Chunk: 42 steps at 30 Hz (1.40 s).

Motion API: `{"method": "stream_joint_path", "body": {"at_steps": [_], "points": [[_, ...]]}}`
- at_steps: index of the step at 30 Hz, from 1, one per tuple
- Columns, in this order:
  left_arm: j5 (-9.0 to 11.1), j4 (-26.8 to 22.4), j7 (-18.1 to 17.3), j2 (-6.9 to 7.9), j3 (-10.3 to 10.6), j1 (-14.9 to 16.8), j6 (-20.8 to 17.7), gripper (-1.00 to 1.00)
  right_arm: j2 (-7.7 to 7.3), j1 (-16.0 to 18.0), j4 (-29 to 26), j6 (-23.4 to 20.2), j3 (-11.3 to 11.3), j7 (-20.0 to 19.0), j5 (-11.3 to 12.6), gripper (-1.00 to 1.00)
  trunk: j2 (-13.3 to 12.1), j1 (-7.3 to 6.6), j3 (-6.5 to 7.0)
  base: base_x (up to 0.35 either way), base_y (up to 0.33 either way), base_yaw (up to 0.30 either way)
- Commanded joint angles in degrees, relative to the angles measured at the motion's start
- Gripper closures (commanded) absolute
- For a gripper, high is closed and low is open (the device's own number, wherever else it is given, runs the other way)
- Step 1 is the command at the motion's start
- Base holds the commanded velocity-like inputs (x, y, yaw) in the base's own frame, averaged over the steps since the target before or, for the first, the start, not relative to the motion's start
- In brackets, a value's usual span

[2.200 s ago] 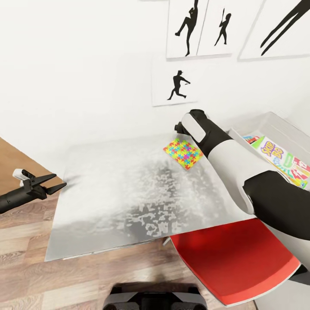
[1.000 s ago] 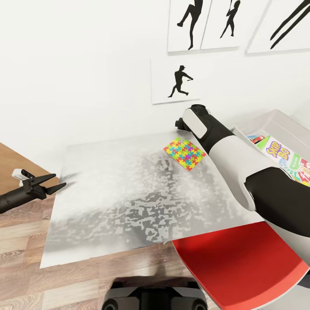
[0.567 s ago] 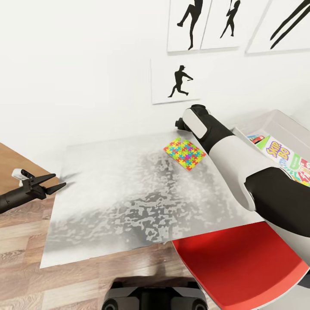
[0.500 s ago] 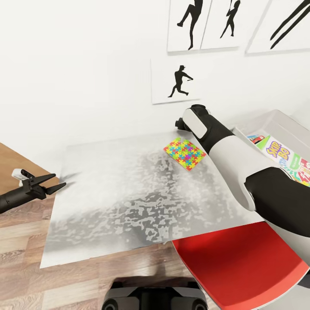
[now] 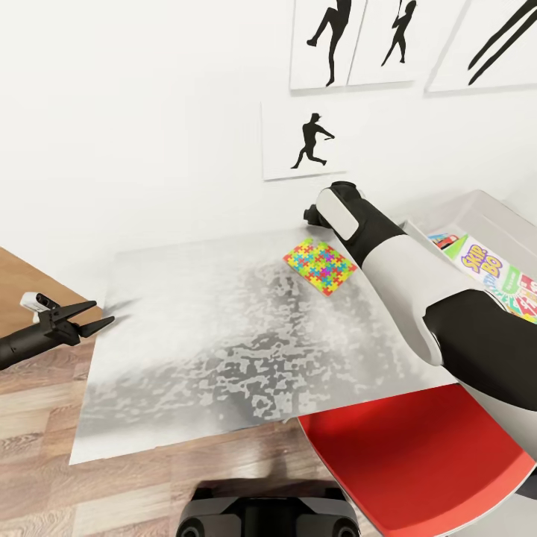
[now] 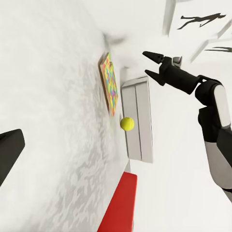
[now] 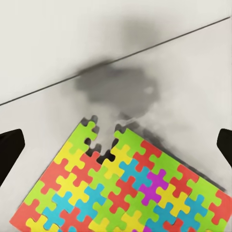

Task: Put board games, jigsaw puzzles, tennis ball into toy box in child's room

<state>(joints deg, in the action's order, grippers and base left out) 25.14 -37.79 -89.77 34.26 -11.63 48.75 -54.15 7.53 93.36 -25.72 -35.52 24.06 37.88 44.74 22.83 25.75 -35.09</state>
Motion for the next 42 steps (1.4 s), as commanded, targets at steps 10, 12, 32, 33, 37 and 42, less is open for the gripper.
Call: {"method": "stream_joint_path", "body": {"at_steps": [10,12,32,33,37,42], "points": [[-0.1,0.0,-0.2,0.02,0.0,0.0,-0.7,-1.0,-0.01,-0.1,-0.2,-0.2,0.6,0.4,0.5,-1.0,0.1,0.03,-0.08,0.0,0.0,0.0],[-0.1,0.1,-0.2,-0.01,0.0,0.0,-0.7,-1.0,0.01,-0.1,-0.2,-0.1,0.6,0.4,0.5,-1.0,0.1,0.03,-0.08,0.0,0.0,0.0],[-0.1,0.3,-0.2,0.36,-0.1,-0.1,-0.7,-1.0,-0.04,-0.4,0.2,-0.2,0.7,0.3,0.6,-1.0,0.1,0.03,-0.08,0.0,0.0,0.0],[-0.1,0.3,-0.2,0.36,-0.1,-0.1,-0.7,-1.0,-0.06,-0.4,0.2,-0.2,0.7,0.3,0.6,-1.0,0.1,0.03,-0.08,0.0,0.0,0.0],[-0.1,0.3,-0.2,0.37,-0.1,-0.1,-0.7,-1.0,-0.22,-0.4,0.6,-0.2,0.6,0.3,0.6,-1.0,0.1,0.03,-0.08,0.0,0.0,0.0],[-0.1,0.3,-0.2,0.37,-0.1,-0.1,-0.7,-1.0,-0.3,-0.5,1.7,-0.1,0.6,0.3,0.6,-1.0,0.1,0.03,-0.08,0.0,0.0,0.0]]}}
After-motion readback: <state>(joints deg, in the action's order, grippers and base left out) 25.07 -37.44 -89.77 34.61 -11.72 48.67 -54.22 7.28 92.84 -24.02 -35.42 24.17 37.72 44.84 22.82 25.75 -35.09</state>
